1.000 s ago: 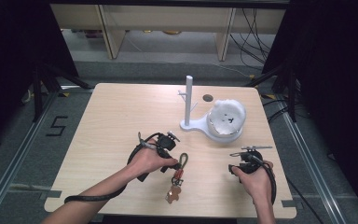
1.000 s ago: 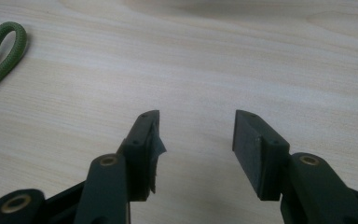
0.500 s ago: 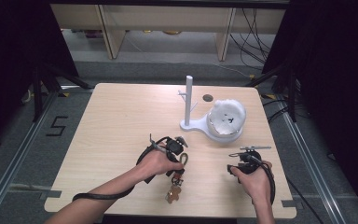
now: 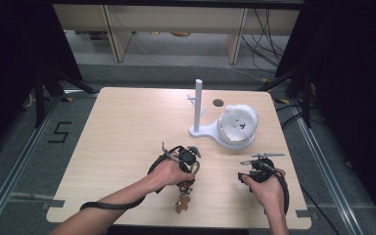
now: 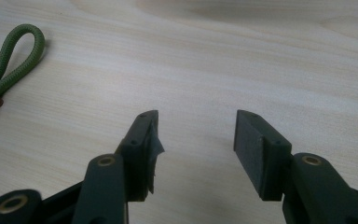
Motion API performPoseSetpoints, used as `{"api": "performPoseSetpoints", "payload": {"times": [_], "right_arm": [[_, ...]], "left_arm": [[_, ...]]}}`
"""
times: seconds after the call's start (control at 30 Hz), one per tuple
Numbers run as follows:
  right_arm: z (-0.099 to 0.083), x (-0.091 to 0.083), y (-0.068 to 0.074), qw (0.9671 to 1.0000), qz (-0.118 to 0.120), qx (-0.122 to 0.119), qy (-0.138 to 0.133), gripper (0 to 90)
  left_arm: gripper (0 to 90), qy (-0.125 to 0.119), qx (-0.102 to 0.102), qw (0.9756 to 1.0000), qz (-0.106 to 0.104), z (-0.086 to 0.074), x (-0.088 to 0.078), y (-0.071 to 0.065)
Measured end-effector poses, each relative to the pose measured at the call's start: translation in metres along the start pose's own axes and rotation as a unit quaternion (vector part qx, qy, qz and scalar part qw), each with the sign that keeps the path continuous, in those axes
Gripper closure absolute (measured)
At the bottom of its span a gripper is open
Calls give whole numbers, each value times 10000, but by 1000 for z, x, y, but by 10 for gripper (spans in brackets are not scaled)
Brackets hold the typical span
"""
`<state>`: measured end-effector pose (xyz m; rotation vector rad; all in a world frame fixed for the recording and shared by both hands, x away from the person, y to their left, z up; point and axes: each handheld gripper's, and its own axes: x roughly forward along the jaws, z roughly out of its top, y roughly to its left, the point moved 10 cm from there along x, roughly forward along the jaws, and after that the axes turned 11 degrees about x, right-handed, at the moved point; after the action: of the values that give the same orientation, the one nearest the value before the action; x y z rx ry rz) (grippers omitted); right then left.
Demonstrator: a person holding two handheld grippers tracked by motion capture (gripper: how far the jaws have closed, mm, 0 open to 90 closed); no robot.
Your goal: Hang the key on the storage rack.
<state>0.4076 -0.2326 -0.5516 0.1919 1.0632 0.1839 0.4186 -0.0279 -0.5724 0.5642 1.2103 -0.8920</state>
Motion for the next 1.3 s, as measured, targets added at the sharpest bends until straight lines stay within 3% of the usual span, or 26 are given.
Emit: {"api": "performPoseSetpoints", "payload": {"times": [0.03, 0.1, 0.3, 0.4, 0.43, 0.5, 0.53, 0.57, 0.67, 0.77, 0.9, 0.93, 1.0, 1.07, 1.1, 1.13, 1.17, 1.23, 1.3], "right_arm": [[0, 0, 0, 10000, -9, 14, -11, 506], [0, 0, 0, 10000, -5, 14, 3, 506], [0, 1, 0, 10000, 27, -26, -4, 505], [0, 1, 0, 10000, 22, -17, -9, 503], [-1, 1, 0, 10000, 22, -16, -1, 503], [-1, 1, 0, 10000, 29, -18, 0, 502], [-2, 1, 1, 10000, 45, 25, 27, 502], [-2, 1, 2, 10000, 52, 22, 27, 501], [-2, 1, 1, 10000, 51, 20, 20, 499], [0, 1, 1, 10000, 49, -4, -18, 498], [1, 1, -2, 10000, -24, -11, -66, 498], [1, 0, 0, 9999, 49, 47, -99, 498], [2, 0, -1, 9999, 53, -44, -128, 498], [3, 0, -3, 9998, -52, -83, -157, 498], [2, -1, -1, 9999, 36, -76, -148, 498], [3, -1, 0, 9998, 50, -53, -167, 498], [1, -2, 3, 9998, 58, 134, -126, 499], [4, -1, 0, 9998, 5, -57, -204, 499], [3, -2, 1, 9998, 32, -65, -196, 498]], "left_arm": [[548, 53, 182, 9998, 0, 0, 0, 2], [575, 53, -12, 9999, -106, 0, 2, -2], [630, 130, -39, 9997, -187, 0, 2, -2], [687, 189, 56, 9996, -185, -3, 2, -2], [698, 239, 169, 9994, -182, -4, 1, -1], [709, 143, 307, 9993, -125, -4, 1, 0], [716, 87, 195, 9996, -166, -4, 1, -2], [725, 63, 375, 9991, -160, -4, 0, 0], [750, 19, 529, 9984, -181, -7, -3, 1], [769, -114, 702, 9973, -175, -11, -5, 1], [788, -402, 787, 9960, -157, -14, -9, 2], [789, -444, 851, 9952, -185, -16, -11, 3], [790, -632, 813, 9944, -238, -18, -15, 3], [790, -860, 807, 9927, -269, -19, -19, 2], [790, -1121, 638, 9913, -269, -18, -21, -1], [790, -1185, 703, 9902, -248, -18, -22, 0], [790, -1223, 697, 9897, -270, -21, -24, 0], [789, -1334, 789, 9874, -330, -25, -27, 2], [789, -1432, 862, 9853, -353, -29, -30, 4]]}}
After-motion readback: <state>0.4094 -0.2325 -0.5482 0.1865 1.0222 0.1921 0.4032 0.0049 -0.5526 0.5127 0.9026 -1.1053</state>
